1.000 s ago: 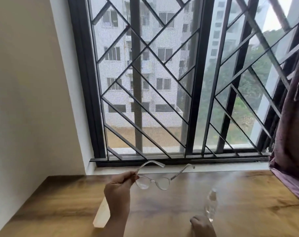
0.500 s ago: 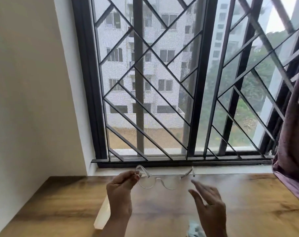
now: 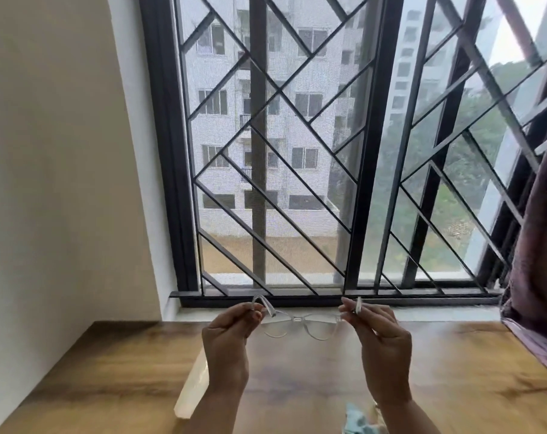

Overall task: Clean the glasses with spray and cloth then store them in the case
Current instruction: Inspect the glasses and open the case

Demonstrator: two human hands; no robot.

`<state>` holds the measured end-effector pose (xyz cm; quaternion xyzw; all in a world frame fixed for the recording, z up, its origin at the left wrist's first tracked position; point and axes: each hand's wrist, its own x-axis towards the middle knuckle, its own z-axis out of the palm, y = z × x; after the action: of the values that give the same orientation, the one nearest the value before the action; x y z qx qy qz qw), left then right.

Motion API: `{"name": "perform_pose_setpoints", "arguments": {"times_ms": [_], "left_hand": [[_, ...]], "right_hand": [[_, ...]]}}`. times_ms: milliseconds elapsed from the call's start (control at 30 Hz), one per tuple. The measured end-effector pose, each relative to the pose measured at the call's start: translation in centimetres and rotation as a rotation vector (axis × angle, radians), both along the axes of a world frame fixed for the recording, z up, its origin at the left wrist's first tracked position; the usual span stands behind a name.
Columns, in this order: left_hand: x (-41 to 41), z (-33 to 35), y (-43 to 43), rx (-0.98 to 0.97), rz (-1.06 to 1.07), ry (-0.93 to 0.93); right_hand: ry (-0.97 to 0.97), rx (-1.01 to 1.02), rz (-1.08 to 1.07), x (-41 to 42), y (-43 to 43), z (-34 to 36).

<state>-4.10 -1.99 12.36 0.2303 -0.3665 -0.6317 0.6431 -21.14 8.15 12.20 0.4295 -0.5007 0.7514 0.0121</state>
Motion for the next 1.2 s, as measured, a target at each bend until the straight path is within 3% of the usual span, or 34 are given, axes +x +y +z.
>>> {"name": "perform_pose_setpoints", "arguments": {"times_ms": [333, 733, 1200], "left_hand": [[-0.4, 0.0, -1.5, -0.027, -0.024, -0.025], [-1.5, 1.3, -1.8, -0.121, -0.01, -0.092], [-1.4, 1.1, -0.8, -0.144, -0.028, -0.093]], "right_hand": [[0.175, 0.043, -0.117, -0.2, -0.6, 1.2], [0.708, 0.203, -0.448, -1.0, -1.3, 2.6], [0.695, 0.242, -0.399, -1.0, -1.1, 2.7]]}}
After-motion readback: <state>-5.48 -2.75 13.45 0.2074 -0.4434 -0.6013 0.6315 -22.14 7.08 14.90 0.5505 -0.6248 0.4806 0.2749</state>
